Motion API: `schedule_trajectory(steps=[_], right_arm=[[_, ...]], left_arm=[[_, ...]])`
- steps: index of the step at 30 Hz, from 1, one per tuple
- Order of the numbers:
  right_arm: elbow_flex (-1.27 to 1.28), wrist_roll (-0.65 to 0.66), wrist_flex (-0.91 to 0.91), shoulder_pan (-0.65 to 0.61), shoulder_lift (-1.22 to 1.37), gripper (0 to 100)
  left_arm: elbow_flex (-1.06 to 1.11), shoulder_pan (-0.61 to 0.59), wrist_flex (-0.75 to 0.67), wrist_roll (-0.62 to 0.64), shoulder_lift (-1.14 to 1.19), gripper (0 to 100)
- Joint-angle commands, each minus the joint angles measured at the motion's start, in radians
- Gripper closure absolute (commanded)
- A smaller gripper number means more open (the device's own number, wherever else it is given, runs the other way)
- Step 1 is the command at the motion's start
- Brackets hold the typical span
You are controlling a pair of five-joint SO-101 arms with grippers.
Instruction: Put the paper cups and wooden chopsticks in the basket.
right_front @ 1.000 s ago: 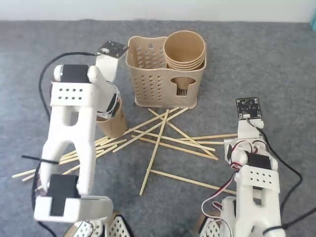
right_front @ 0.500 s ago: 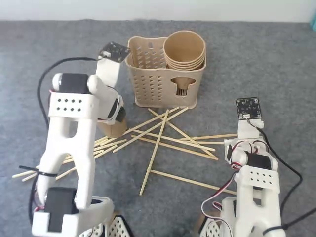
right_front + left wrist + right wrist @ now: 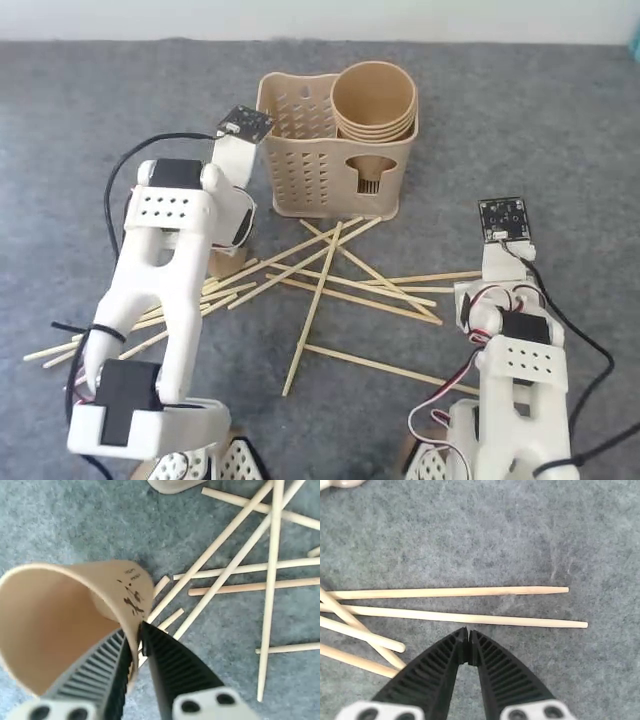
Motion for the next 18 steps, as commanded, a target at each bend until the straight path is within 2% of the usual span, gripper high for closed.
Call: schedule_trajectory(steps=[1, 13, 18], right_arm=[[-0.011, 0.015, -0.015, 0.012, -0.030, 99.1], [-0.011, 0.015, -0.015, 0.012, -0.030, 99.1], [-0.011, 0.015, -0.016, 0.012, -0.030, 99.1]], left_arm=[[-0.030, 0.003, 0.000, -0.003, -0.037, 99], [-0.429, 0.003, 0.203, 0.002, -0.347, 99], [-0.645, 0.028, 0.201, 0.146, -0.370, 99]])
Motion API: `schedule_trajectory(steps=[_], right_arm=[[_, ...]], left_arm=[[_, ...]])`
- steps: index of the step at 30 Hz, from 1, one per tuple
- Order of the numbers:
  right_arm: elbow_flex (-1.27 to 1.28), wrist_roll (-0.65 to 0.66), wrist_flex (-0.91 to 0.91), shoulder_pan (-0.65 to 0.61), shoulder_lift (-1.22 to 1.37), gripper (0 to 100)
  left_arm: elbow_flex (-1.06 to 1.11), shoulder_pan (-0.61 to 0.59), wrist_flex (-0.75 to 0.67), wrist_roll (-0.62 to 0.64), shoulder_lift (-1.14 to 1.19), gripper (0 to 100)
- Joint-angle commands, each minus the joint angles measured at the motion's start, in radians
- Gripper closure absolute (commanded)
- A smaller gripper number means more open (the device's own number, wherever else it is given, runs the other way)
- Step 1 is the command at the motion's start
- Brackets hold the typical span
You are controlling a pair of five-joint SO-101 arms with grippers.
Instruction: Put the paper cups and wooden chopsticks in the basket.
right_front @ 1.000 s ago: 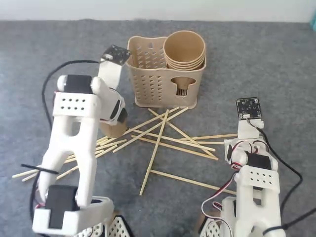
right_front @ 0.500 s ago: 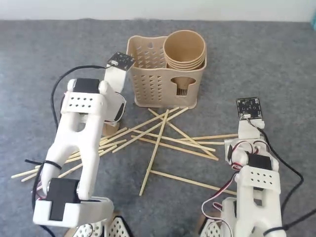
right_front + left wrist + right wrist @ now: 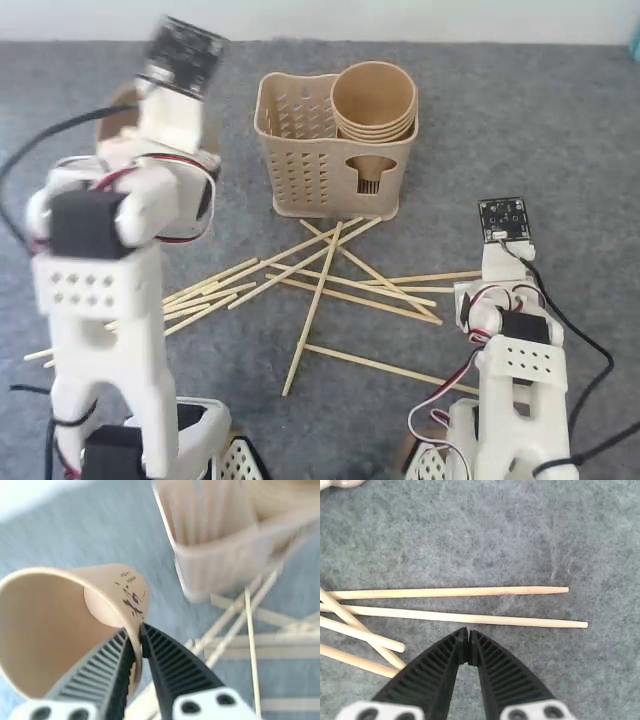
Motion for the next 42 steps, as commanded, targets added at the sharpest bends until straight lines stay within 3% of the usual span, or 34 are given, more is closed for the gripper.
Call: schedule_trajectory(steps=[1, 11, 22, 30, 42], right_arm=[[-0.011, 0.015, -0.016, 0.012, -0.030, 99.1], [-0.011, 0.015, -0.016, 0.012, -0.030, 99.1], [-0.011, 0.018, -0.016, 0.012, -0.030, 99.1], [-0.011, 0.041, -0.016, 0.012, -0.030, 99.1], [-0.011, 0.041, -0.028, 0.012, -0.030, 99.1]], left_arm=[[-0.186, 0.060, -0.003, 0.098, -0.035, 99], [-0.527, 0.368, -0.031, 0.153, 0.169, 99], [-0.765, 0.446, -0.183, 0.152, 0.505, 99], [-0.822, 0.512, -0.178, 0.147, 0.652, 99], [-0.820, 0.506, -0.143, 0.104, 0.750, 99]])
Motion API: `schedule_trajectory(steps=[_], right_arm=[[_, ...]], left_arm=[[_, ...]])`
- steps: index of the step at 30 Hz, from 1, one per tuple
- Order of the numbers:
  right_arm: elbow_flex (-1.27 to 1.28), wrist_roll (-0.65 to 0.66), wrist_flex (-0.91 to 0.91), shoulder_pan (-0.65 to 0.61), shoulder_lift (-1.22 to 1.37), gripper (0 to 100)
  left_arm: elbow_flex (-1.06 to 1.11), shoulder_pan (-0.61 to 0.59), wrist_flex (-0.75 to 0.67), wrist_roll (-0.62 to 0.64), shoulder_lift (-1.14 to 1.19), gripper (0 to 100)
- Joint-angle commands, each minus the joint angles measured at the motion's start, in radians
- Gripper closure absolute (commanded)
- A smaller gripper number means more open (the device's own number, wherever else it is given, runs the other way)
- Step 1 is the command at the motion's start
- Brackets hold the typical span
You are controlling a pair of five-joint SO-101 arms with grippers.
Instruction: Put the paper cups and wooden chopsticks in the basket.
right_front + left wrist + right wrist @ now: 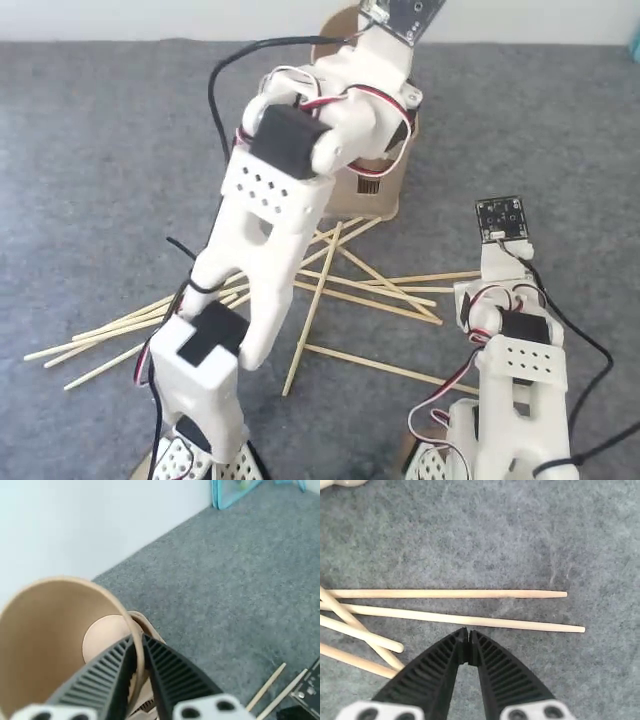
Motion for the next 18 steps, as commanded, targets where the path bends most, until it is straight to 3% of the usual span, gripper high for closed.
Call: schedule_trajectory(steps=[1, 7, 14, 18], right_arm=[[-0.011, 0.011, -0.019, 0.010, -0.030, 99.1], [-0.011, 0.011, -0.019, 0.010, -0.030, 99.1], [-0.011, 0.011, -0.021, 0.010, -0.030, 99.1], [-0.011, 0.011, -0.021, 0.010, -0.030, 99.1]], left_arm=[[-0.042, 0.002, 0.020, -0.014, -0.006, 99], [-0.038, 0.002, 0.023, -0.054, -0.003, 98], [-0.054, -0.028, 0.097, -0.055, -0.018, 68], [-0.105, -0.029, 0.180, -0.068, -0.054, 63]])
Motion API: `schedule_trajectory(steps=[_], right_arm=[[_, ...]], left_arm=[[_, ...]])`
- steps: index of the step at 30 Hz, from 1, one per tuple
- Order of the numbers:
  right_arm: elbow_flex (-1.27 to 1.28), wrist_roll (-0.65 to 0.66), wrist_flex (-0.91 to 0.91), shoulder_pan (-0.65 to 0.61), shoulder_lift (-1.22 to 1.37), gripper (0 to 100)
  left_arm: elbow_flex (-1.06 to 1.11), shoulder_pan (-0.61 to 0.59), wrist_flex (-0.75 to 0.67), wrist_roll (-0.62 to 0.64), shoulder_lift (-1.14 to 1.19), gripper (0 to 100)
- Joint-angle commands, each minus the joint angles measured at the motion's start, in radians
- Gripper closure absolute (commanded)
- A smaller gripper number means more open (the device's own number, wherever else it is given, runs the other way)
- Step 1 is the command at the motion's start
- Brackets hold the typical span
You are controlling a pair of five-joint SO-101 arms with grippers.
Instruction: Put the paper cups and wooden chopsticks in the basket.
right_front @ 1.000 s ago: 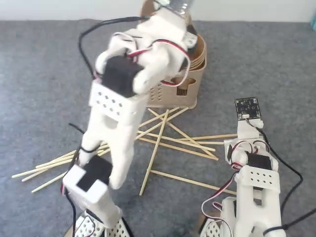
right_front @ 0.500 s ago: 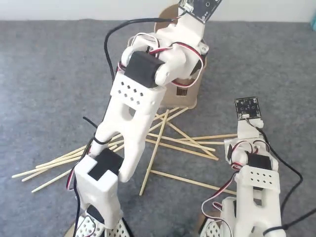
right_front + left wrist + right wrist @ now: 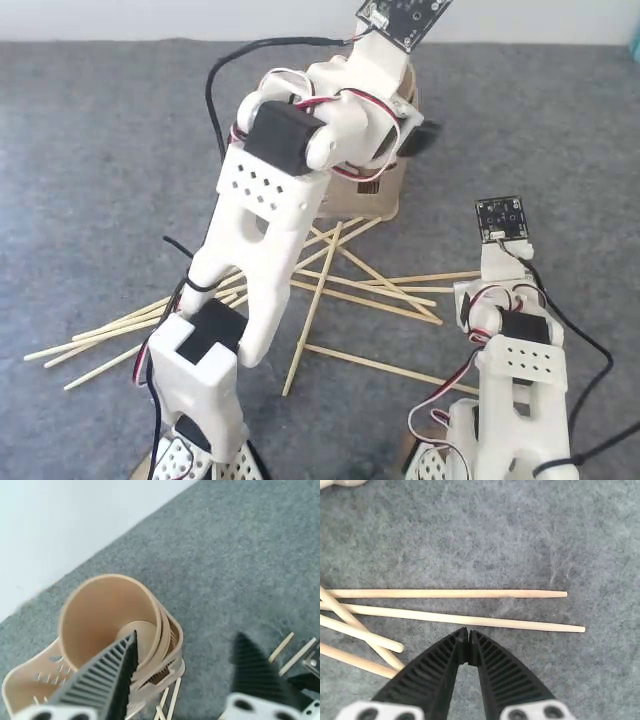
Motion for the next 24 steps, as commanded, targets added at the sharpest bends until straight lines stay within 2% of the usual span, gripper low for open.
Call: schedule_trajectory(steps=[1, 5, 12, 18, 22, 24], right_arm=[[-0.011, 0.011, -0.021, 0.010, -0.030, 99.1], [-0.011, 0.011, -0.021, 0.012, -0.030, 99.1], [-0.011, 0.011, -0.021, 0.033, -0.030, 99.1], [-0.011, 0.008, -0.019, 0.035, -0.030, 99.1], [-0.011, 0.009, -0.002, 0.028, -0.030, 99.1], [-0.034, 0.005, 0.039, 0.025, -0.030, 99.1]], left_arm=[[-0.090, -0.011, 0.080, -0.040, -0.074, 63], [-0.147, -0.025, 0.149, -0.057, -0.150, 63], [0.064, -0.284, 0.146, -0.061, -0.417, 63], [0.432, -0.551, 0.146, -0.061, -0.664, 63], [0.760, -0.701, 0.133, -0.064, -0.841, 63], [0.949, -0.772, 0.084, -0.064, -0.931, 63]])
